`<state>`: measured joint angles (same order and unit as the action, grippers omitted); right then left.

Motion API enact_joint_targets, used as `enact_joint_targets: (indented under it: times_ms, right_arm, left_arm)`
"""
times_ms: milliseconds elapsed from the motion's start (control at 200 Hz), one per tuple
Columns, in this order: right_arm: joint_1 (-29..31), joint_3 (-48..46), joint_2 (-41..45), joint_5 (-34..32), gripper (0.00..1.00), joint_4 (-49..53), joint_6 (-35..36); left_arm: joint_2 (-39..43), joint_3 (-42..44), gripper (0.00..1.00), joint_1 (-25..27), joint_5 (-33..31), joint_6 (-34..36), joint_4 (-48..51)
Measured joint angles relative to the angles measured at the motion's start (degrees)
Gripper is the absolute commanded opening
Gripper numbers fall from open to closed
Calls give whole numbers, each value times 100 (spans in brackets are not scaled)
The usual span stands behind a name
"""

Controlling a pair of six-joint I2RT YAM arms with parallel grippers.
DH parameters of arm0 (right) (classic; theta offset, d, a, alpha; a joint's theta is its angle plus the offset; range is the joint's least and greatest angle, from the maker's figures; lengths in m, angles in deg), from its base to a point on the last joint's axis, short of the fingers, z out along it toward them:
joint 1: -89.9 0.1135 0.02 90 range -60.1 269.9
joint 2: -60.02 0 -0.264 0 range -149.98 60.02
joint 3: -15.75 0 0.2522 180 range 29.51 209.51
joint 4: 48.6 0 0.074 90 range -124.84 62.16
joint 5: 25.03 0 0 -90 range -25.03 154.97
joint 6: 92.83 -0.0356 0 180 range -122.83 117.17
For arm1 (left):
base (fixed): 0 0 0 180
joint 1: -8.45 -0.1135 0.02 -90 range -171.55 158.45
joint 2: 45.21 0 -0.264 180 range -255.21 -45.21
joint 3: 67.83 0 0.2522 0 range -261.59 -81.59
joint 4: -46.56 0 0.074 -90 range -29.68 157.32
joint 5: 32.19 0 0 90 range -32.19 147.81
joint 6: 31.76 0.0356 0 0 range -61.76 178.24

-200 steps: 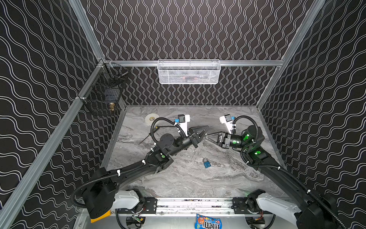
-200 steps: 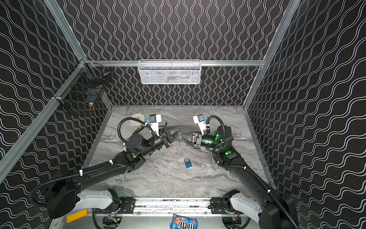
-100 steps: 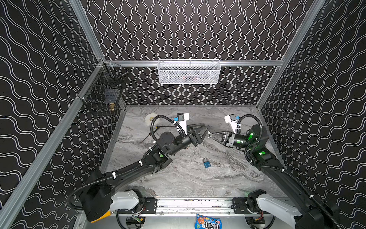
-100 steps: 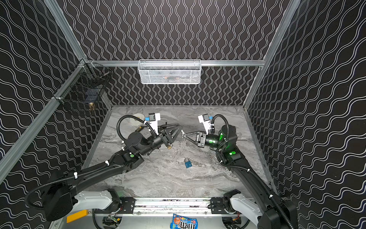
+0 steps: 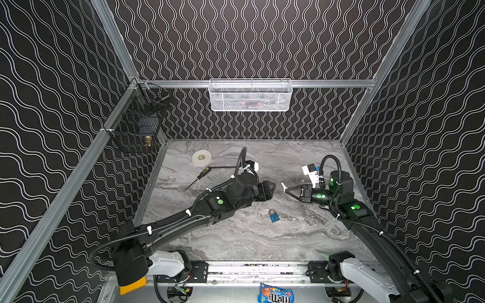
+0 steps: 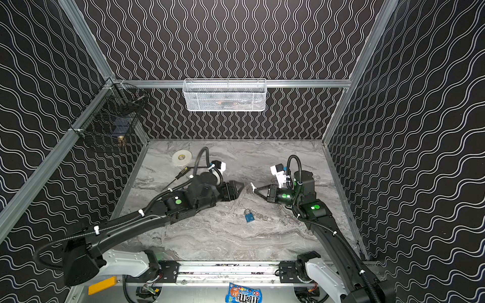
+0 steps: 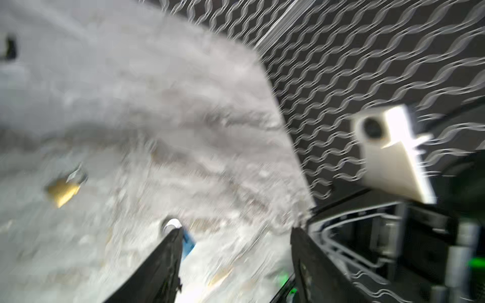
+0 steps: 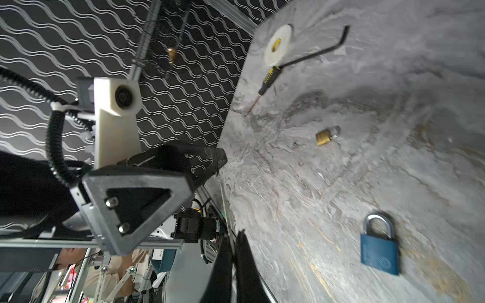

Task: Unlock with the key
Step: 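Lower the open left gripper over the blue padlock on the table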

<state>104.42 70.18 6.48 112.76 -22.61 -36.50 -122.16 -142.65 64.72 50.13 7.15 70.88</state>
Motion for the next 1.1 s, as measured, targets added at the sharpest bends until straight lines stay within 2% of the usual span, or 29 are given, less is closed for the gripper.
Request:
enact_joint_targets:
  times_ms: [215,561,801,1101]
  right_arm:
    - [-138,-424,70,-675,0,879,184]
    - [-417,-1027,-46,-920,0,1038,131]
    - [-686,-1067,-140,-1025,0,1104,181]
    - [-866,-1064,-251,-1040,0,1102,227]
  left_arm:
    - [-828,-302,68,404,-155,-605,953]
    - [-2337,-1266,68,942,-258,-1198,1888]
    - [-3296,-1971,67,1099,-332,-1335,2439]
    - [-3971,-2260,66,1119,-420,-1495,2621]
